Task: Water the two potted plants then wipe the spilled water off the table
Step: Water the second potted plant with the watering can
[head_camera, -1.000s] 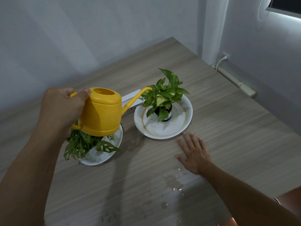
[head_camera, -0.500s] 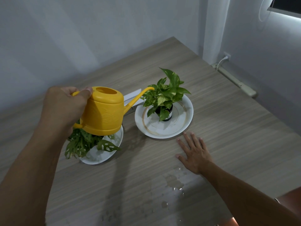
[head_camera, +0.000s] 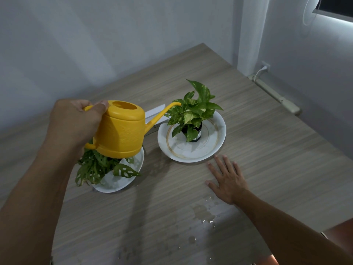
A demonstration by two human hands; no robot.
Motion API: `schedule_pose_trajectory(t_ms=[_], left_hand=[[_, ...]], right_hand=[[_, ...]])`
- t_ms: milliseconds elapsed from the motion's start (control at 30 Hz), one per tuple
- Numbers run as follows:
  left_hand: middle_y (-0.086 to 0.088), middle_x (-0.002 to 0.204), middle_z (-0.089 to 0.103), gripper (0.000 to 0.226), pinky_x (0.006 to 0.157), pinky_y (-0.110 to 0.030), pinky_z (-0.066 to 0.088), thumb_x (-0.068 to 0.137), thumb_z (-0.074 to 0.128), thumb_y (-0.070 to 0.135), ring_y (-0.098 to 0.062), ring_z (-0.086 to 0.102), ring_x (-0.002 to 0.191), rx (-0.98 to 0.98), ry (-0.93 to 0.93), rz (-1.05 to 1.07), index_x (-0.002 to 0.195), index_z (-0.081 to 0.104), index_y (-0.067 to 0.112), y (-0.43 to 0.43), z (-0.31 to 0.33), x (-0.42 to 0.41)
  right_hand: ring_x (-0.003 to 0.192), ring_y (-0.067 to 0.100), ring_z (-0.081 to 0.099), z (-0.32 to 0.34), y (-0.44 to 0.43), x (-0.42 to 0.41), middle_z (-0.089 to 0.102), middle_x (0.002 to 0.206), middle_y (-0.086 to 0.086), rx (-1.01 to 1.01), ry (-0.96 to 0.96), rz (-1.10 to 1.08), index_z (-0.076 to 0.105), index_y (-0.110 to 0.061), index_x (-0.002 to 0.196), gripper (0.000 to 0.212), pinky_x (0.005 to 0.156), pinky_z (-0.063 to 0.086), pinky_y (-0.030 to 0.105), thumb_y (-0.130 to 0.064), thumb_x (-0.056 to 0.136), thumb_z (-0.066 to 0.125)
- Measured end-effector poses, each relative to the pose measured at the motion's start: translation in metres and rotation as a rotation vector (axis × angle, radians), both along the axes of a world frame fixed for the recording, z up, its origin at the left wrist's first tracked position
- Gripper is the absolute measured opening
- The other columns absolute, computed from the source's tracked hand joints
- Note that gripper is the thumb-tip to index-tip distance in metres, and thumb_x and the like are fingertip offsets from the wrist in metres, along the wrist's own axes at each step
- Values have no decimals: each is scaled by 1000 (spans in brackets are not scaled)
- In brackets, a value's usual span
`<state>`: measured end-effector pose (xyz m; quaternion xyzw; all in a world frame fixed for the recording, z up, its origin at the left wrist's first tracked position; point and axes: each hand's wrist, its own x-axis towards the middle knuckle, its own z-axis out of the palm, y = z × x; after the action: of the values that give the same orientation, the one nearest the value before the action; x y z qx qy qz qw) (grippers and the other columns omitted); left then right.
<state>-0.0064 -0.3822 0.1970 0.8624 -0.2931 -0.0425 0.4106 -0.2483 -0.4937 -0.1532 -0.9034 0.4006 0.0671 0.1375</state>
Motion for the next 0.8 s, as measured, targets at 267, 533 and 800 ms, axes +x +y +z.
schedule_pose_trajectory(t_ms=[267, 533, 800], left_hand=[[-21, 92, 59, 54, 76, -44, 47, 88, 67, 34, -33, 56, 84, -23, 5, -9, 125, 59, -4, -1, -2, 5], [-36, 109, 63, 50, 74, -44, 44, 87, 68, 34, -52, 60, 102, -17, -21, -9, 119, 62, -4, -1, -5, 9], [-34, 107, 62, 53, 76, -47, 46, 87, 68, 35, -46, 60, 92, -8, -32, -17, 121, 60, -4, -1, -1, 6]], right_hand=[[147, 24, -22, -2, 0, -1, -25, 158, -3, -7, -12, -2, -4, -37, 153, 74, 119, -8, 49, -73, 89, 9], [146, 25, -23, -1, 0, 1, -26, 159, -1, -19, 13, 7, -10, -35, 151, 75, 119, -9, 49, -73, 89, 5], [146, 25, -24, -1, 0, 1, -28, 157, -1, -10, 3, 0, -11, -35, 151, 78, 119, -8, 49, -74, 84, -3]])
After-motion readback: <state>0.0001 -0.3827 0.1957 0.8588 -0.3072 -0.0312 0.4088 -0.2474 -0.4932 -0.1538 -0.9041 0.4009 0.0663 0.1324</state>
